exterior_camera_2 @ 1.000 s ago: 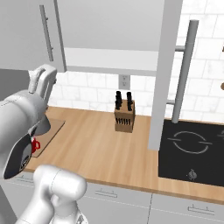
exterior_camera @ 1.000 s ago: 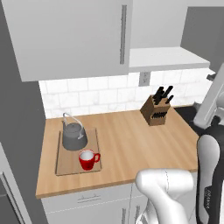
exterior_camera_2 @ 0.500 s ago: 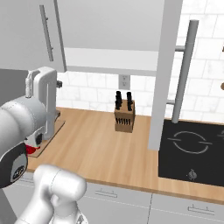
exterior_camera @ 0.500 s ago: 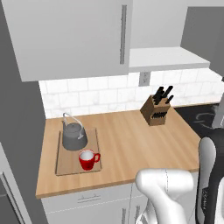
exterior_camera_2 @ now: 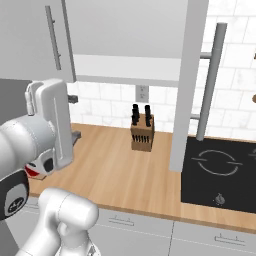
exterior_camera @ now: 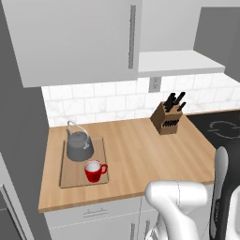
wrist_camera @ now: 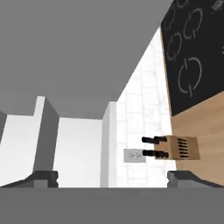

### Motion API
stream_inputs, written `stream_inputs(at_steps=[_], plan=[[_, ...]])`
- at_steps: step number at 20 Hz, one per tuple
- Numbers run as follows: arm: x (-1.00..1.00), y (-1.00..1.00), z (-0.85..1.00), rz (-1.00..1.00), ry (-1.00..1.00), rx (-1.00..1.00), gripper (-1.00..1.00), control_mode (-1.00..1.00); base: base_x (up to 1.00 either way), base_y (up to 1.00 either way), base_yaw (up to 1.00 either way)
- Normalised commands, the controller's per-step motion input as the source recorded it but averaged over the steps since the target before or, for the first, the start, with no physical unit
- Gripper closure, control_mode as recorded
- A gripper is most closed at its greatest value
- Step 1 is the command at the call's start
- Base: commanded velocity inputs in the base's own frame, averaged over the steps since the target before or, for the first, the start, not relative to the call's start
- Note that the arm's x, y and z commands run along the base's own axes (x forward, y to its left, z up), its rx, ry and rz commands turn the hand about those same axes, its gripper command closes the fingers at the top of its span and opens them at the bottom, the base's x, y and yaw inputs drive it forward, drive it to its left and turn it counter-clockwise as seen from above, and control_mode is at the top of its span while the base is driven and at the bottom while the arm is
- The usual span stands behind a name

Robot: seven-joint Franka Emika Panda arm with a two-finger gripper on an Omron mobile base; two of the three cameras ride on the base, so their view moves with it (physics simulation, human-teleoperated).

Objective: Pick the kettle from the counter and place it on the tray. Then pick the mug from the cabinet and place it on the tray. Then close the cabinet doors.

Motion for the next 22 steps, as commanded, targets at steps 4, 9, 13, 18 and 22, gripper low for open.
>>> stream_inputs(at_steps=[4, 9, 13, 18, 22], plan=[[-0.19, -0.18, -0.05, -0.08, 0.00, -0.12, -1.00, -1.00, 0.00, 0.00, 0.00], [-0.22, -0.17, -0.05, -0.07, 0.00, -0.09, -1.00, -1.00, 0.00, 0.00, 0.00], [-0.33, -0.37, -0.01, -0.08, 0.00, -0.05, -1.00, -1.00, 0.00, 0.00, 0.00], [-0.22, -0.50, -0.01, -0.02, 0.00, -0.01, -1.00, -1.00, 0.00, 0.00, 0.00], [-0.32, -0.56, 0.00, -0.03, 0.00, 0.00, -1.00, -1.00, 0.00, 0.00, 0.00]])
